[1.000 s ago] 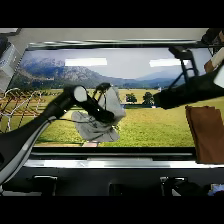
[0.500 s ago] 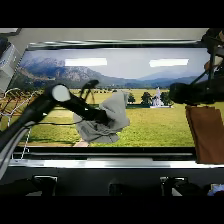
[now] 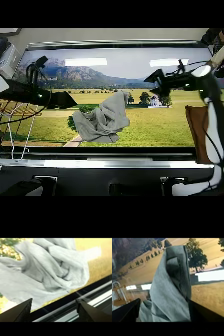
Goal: Fold the clothes and pants, and hang the long-sleeved shirts on hangers.
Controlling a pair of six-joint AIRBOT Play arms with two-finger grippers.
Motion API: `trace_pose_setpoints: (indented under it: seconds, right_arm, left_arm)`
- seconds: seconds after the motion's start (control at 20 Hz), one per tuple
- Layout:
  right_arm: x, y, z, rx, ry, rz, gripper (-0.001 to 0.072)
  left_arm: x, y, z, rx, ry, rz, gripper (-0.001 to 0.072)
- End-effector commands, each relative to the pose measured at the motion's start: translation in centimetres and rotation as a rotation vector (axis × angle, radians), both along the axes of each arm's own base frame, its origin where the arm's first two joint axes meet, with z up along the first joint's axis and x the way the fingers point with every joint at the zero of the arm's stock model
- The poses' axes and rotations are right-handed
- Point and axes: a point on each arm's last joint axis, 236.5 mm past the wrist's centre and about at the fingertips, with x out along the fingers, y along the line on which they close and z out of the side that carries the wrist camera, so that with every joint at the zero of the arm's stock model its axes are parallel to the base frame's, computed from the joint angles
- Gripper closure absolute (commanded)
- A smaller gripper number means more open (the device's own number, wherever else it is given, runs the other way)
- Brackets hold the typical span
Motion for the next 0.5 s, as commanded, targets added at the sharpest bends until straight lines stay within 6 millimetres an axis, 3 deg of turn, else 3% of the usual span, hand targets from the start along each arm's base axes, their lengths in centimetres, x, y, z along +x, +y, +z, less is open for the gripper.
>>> trace_pose_setpoints:
  seconds: [0.0,0.1,0.2,0.45]
  right_arm:
    - [4.5,4.2,-7.2,0.180,0.056,-0.103,0.0059]
    - [4.7,6.5,-10.0,0.183,0.075,-0.098,0.0059]
    - [4.3,7.5,-12.1,0.140,0.085,-0.080,0.0059]
    - [5.7,7.3,-13.2,0.065,0.029,-0.124,0.0059]
  left_arm:
    - [0.6,2.0,0.6,-0.002,-0.014,0.056,0.0087]
    - [1.0,2.6,0.6,-0.001,-0.016,0.075,0.0088]
    - [1.5,3.4,0.5,0.007,-0.024,0.099,0.0087]
    - [2.2,5.1,0.3,0.029,-0.034,0.140,0.0088]
